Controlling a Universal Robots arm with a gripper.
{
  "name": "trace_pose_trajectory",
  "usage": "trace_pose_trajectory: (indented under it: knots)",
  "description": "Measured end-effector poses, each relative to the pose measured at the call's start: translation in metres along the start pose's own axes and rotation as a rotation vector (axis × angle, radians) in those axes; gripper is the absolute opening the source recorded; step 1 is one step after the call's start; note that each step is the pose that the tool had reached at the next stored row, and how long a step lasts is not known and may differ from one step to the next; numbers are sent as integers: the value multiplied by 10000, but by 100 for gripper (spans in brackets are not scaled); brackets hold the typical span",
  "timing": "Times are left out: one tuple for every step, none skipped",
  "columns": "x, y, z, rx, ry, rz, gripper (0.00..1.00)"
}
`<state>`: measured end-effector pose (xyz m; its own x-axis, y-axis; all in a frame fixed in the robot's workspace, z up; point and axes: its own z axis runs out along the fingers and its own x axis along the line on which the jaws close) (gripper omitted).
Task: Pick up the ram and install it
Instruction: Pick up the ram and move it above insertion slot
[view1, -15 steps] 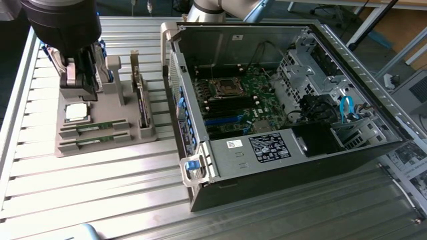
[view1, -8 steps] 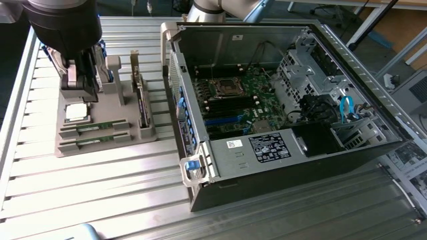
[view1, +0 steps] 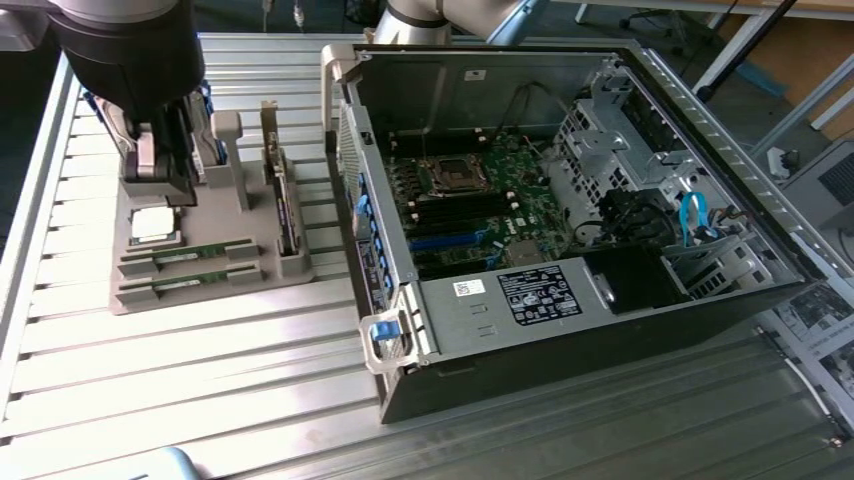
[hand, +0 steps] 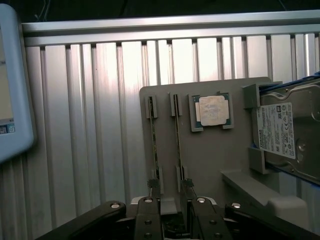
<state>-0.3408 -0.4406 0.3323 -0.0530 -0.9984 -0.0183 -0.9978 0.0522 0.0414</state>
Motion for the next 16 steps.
trace_pose_trajectory:
  knots:
    - [0,0,3,0,0,-3,30]
    - [0,0,8,0,1,-9,30]
    - [0,0,12,0,0,-12,30]
    - [0,-1,16,0,1,-17,30]
    - [0,-1,19,0,1,-21,30]
    - [1,-1,23,0,1,-25,30]
    - [1,-1,27,-1,1,-29,30]
    - [1,-1,30,-1,2,-32,30]
    - [1,-1,34,-1,2,-36,30]
    - [1,-2,38,0,1,-41,30]
    - [1,-2,41,-1,2,-44,30]
    - [1,-2,44,-1,3,-48,30]
    - [1,-2,48,-1,2,-51,30]
    - [1,-2,51,-1,2,-55,30]
    - [1,-2,54,-1,2,-59,30]
    - [1,-3,59,-1,3,-64,30]
